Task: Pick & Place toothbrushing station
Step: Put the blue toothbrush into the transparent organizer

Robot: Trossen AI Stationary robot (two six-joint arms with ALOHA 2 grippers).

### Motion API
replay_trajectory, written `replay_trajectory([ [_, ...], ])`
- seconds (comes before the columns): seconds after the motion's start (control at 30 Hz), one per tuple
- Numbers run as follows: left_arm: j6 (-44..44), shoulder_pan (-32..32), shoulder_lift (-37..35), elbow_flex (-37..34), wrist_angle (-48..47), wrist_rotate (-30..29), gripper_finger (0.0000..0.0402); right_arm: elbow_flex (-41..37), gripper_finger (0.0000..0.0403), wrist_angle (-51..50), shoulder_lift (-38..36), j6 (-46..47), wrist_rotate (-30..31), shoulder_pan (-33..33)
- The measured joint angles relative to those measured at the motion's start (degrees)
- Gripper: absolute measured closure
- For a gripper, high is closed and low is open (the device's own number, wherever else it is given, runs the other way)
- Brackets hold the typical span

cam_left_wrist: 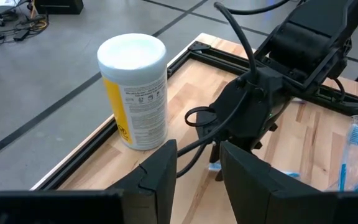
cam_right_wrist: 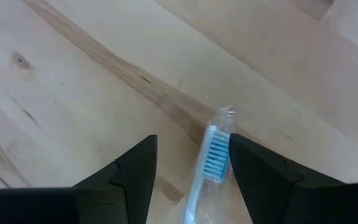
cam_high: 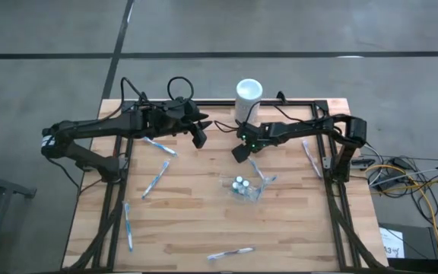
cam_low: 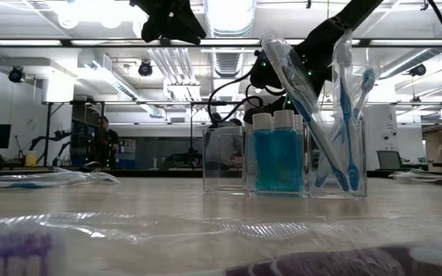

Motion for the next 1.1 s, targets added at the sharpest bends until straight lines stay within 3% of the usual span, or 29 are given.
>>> replay_trajectory([
  [0.53,0.0,0.0,0.0,0.0,0.0,0.0,0.0273,4.0,0.0209,-7.7,-1.1,1.2,4.5,-0.1],
  [1.1,0.0,0.0,0.0,0.0,0.0,0.0,0.0273,3.0,0.0209,-5.4,3.2,1.2,2.2,-0.1],
])
